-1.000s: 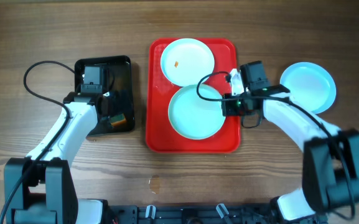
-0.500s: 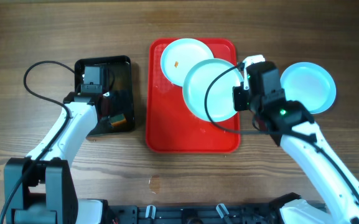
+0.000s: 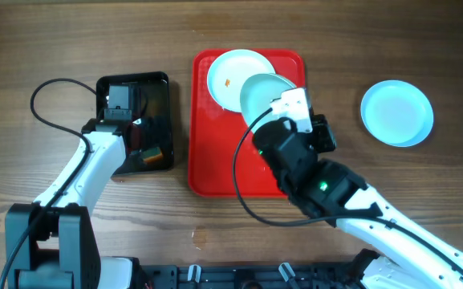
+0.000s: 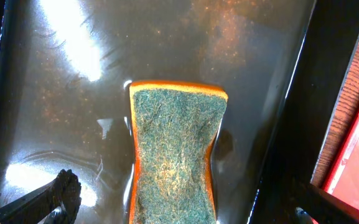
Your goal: Clean dirty plates on tray and stack at the side
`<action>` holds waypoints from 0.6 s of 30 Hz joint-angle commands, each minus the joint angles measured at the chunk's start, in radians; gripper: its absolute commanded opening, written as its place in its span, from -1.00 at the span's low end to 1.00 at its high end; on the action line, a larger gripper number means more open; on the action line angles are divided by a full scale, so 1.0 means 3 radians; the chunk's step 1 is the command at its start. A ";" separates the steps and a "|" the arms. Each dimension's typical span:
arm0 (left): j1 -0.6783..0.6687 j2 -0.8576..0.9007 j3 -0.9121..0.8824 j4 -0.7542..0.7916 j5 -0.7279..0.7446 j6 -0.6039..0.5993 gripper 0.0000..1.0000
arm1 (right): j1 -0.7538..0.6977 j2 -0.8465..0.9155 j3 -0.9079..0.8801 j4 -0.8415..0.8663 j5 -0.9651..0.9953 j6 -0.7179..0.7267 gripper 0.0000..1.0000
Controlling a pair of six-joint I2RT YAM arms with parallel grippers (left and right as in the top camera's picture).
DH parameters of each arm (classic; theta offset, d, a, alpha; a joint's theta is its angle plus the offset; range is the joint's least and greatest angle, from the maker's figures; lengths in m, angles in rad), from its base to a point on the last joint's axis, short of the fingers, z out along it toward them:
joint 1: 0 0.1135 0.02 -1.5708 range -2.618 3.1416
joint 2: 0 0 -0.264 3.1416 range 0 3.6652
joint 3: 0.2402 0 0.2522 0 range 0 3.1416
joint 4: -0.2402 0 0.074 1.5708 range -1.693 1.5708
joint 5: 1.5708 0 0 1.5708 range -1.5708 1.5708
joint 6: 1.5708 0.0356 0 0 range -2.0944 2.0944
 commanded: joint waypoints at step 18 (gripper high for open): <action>0.0011 0.0000 -0.0004 0.0001 0.0014 0.0041 1.00 | 0.0136 -0.0065 0.0001 0.0104 0.0593 -0.0097 -0.91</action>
